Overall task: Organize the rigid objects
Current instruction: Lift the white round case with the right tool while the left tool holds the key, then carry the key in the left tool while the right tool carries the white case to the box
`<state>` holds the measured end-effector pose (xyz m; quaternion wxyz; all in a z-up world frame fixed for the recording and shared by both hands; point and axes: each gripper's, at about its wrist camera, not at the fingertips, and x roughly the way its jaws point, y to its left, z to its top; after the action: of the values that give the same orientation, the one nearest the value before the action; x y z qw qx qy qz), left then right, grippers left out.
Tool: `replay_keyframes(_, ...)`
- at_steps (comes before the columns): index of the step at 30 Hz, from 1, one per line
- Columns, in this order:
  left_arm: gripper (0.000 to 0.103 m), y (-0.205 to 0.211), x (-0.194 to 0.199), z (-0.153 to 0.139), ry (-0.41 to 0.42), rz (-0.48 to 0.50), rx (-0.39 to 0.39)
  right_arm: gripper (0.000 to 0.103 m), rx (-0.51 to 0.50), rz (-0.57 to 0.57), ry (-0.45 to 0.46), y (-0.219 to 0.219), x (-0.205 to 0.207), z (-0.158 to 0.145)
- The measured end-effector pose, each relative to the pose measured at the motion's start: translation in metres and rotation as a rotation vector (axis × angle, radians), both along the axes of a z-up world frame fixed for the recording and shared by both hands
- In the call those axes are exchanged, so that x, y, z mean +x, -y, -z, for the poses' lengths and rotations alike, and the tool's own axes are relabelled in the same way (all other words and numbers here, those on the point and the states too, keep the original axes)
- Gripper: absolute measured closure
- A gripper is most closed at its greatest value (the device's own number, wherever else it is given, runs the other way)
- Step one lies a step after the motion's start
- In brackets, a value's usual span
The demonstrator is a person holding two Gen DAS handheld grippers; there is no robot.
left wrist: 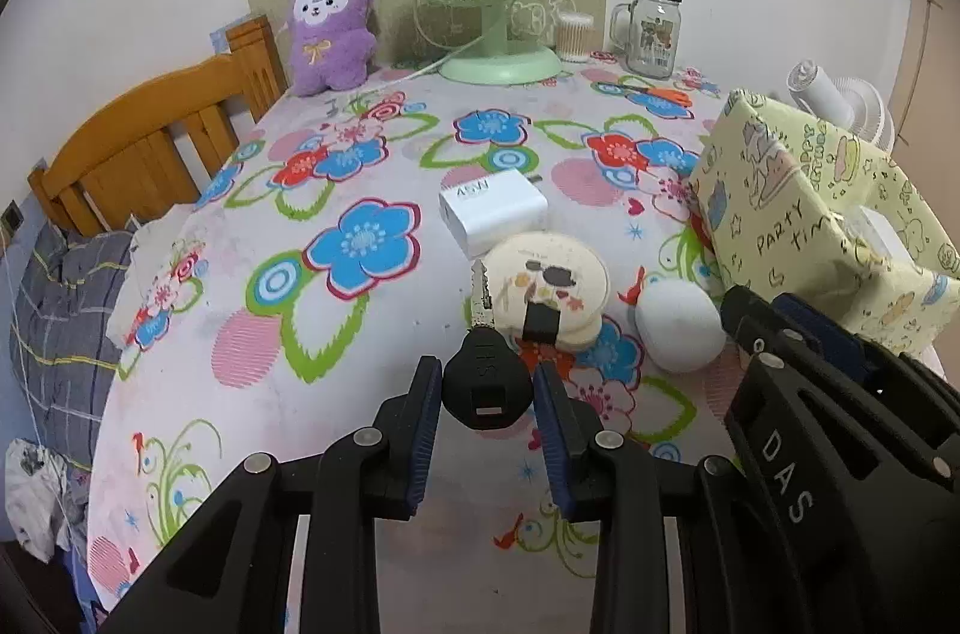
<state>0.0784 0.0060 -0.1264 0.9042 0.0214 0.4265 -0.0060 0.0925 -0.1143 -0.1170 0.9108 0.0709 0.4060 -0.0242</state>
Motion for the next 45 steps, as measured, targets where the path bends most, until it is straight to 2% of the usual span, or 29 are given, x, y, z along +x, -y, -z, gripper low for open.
replay_keyframes(4, 0.072, 0.002, 0.000, 0.007, -0.010, 0.006, 0.004, 0.077, 0.004, -0.002, -0.020, 0.001, 0.000, 0.008)
replay_keyframes(8, 0.072, -0.002, 0.004, 0.014, -0.024, -0.001, 0.000, 0.065, 0.025, -0.005, -0.048, 0.002, 0.004, 0.018)
replay_keyframes(13, 0.072, -0.010, 0.011, 0.023, -0.041, -0.014, 0.011, 0.062, 0.012, -0.011, -0.072, -0.008, 0.014, 0.029)
replay_keyframes(15, 0.072, -0.012, 0.015, 0.027, -0.047, -0.013, 0.014, 0.051, 0.003, -0.010, -0.079, -0.012, 0.019, 0.032)
replay_keyframes(17, 0.072, -0.013, 0.019, 0.030, -0.054, -0.010, 0.015, 0.046, -0.015, -0.007, -0.077, -0.016, 0.023, 0.035)
replay_keyframes(20, 0.072, -0.015, 0.024, 0.035, -0.065, -0.007, 0.014, 0.046, -0.039, 0.004, -0.075, -0.018, 0.028, 0.038)
replay_keyframes(24, 0.072, -0.016, 0.030, 0.037, -0.057, -0.011, 0.041, 0.046, -0.011, -0.001, -0.102, -0.018, 0.038, 0.048)
replay_keyframes(34, 0.072, -0.019, 0.037, 0.038, -0.052, -0.008, 0.040, 0.048, -0.027, -0.001, -0.079, -0.018, 0.046, 0.049)
replay_keyframes(45, 0.072, -0.015, 0.020, 0.012, -0.003, -0.004, 0.020, 0.048, -0.017, -0.013, -0.031, -0.016, 0.029, 0.021)
